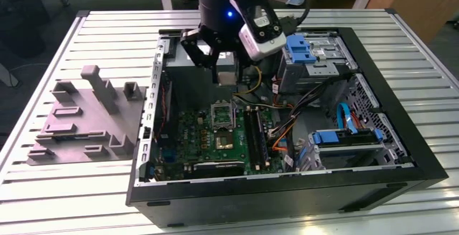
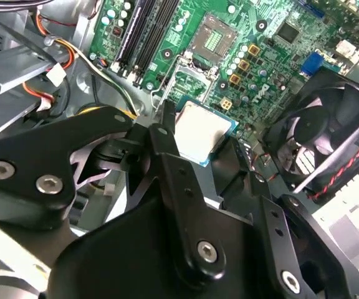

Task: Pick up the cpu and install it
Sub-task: 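Place the cpu into insertion slot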

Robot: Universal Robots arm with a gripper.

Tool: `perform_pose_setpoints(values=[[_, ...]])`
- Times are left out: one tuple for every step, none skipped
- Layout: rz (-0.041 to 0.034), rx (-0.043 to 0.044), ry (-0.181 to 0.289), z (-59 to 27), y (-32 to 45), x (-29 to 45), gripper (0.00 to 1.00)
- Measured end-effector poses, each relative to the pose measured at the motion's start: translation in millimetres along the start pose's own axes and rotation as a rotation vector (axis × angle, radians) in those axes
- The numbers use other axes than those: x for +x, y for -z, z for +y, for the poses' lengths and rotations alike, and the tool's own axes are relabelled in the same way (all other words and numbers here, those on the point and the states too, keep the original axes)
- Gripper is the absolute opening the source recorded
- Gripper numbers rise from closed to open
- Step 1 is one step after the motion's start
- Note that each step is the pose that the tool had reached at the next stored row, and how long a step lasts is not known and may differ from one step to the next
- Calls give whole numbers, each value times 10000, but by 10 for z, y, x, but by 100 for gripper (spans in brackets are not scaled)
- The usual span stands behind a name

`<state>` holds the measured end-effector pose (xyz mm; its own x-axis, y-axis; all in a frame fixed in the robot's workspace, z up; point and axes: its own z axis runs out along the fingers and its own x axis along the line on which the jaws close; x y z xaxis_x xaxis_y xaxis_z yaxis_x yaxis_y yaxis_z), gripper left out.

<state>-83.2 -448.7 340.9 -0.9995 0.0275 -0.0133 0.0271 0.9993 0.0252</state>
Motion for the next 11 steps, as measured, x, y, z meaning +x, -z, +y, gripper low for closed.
perform_pose_setpoints(values=[[1, 0, 1, -2, -18, 0, 47], [0, 0, 1, -3, -36, 0, 47], [0, -1, 1, -4, -52, 0, 47], [1, 1, 1, -5, -57, 0, 47], [1, 1, 2, -7, -62, 0, 47], [0, 0, 1, -7, -70, 0, 47], [1, 1, 1, -7, -82, 0, 47], [1, 0, 2, -8, -98, 0, 47], [0, 0, 1, -8, -116, 1, 47], [0, 0, 2, -9, -136, 1, 47], [0, -1, 2, -11, -154, 1, 47]])
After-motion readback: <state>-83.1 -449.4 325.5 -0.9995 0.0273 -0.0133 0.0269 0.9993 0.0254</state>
